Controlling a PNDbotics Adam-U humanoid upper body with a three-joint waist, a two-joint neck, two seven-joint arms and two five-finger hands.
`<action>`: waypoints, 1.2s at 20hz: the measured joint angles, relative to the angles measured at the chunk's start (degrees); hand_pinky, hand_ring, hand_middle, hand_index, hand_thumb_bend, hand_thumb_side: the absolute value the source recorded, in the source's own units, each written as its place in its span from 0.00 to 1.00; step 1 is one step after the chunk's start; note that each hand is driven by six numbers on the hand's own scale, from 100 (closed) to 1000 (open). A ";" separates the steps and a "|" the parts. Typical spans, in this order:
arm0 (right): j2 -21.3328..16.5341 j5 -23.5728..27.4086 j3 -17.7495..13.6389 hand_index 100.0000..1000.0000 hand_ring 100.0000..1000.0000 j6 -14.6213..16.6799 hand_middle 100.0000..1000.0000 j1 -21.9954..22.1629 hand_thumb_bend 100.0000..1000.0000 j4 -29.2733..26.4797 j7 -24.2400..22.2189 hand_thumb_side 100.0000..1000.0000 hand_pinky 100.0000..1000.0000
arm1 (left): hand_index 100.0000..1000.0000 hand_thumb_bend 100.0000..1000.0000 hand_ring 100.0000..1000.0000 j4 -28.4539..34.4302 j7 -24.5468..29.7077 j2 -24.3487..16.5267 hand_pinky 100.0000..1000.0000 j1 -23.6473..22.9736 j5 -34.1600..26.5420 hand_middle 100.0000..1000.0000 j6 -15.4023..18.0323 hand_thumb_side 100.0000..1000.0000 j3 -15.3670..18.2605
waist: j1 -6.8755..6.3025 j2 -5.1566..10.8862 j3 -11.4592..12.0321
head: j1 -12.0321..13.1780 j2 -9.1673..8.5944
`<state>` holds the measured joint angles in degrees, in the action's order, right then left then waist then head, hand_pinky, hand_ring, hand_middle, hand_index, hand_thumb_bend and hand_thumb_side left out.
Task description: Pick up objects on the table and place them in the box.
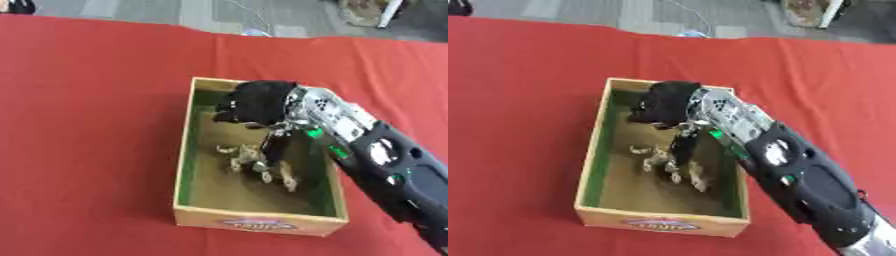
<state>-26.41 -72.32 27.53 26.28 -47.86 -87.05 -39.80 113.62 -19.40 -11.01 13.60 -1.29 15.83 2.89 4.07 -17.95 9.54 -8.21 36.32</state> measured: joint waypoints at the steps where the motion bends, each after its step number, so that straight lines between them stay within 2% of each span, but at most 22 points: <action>1: -0.01 -0.01 -0.12 0.98 0.95 0.01 0.92 -0.01 0.51 0.06 0.01 0.62 0.91 | 0.65 0.00 0.45 0.00 0.04 0.00 0.47 0.00 0.04 0.48 -0.04 0.73 0.00 | 0.09 0.00 -0.02 | 0.01 -0.03; 6: -0.80 0.69 -0.81 0.97 0.95 -0.12 0.91 -0.01 0.46 -1.09 -0.12 0.64 0.91 | 0.65 0.00 0.45 0.00 0.20 0.00 0.47 -0.01 0.11 0.49 -0.21 0.73 -0.01 | 0.31 0.00 -0.08 | 0.26 -0.14; 10: -1.40 3.29 -2.30 0.97 0.94 -0.59 0.91 0.26 0.40 -4.66 -0.59 0.65 0.91 | 0.65 0.00 0.45 0.00 0.20 0.00 0.47 -0.01 0.13 0.49 -0.22 0.73 -0.01 | 0.31 0.00 -0.11 | 0.48 -0.16; 11: -1.46 4.06 -2.75 0.97 0.93 -0.73 0.90 0.50 0.36 -5.60 -0.73 0.66 0.91 | 0.65 0.00 0.45 0.00 0.20 0.00 0.47 -0.01 0.13 0.49 -0.22 0.73 -0.01 | 0.30 0.01 -0.14 | 0.51 -0.16; 15: -1.43 7.38 -5.43 0.97 0.92 -1.54 0.89 0.79 0.30 -9.68 -1.54 0.67 0.91 | 0.65 0.00 0.45 0.00 0.20 0.00 0.47 -0.01 0.14 0.49 -0.22 0.73 0.00 | 0.15 0.01 -0.31 | 0.85 -0.17; 20: -1.16 11.59 -8.38 0.97 0.89 -2.10 0.87 0.97 0.16 -11.54 -2.10 0.68 0.91 | 0.65 0.00 0.45 0.00 0.21 0.00 0.47 -0.01 0.14 0.49 -0.23 0.73 0.00 | -0.07 0.05 -0.30 | 0.93 -0.17; 24: -1.17 15.09 -10.51 0.96 0.89 -2.15 0.86 0.58 0.16 -11.67 -2.15 0.68 0.91 | 0.65 0.00 0.45 0.00 0.22 0.00 0.47 -0.01 0.14 0.49 -0.23 0.73 0.00 | -0.14 0.06 -0.33 | 0.95 -0.17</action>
<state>-27.58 -57.23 17.02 24.13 -47.28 -98.72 -41.96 113.62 -19.18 -11.01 13.59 -1.15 15.60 2.89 3.93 -17.89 9.21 -7.26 36.15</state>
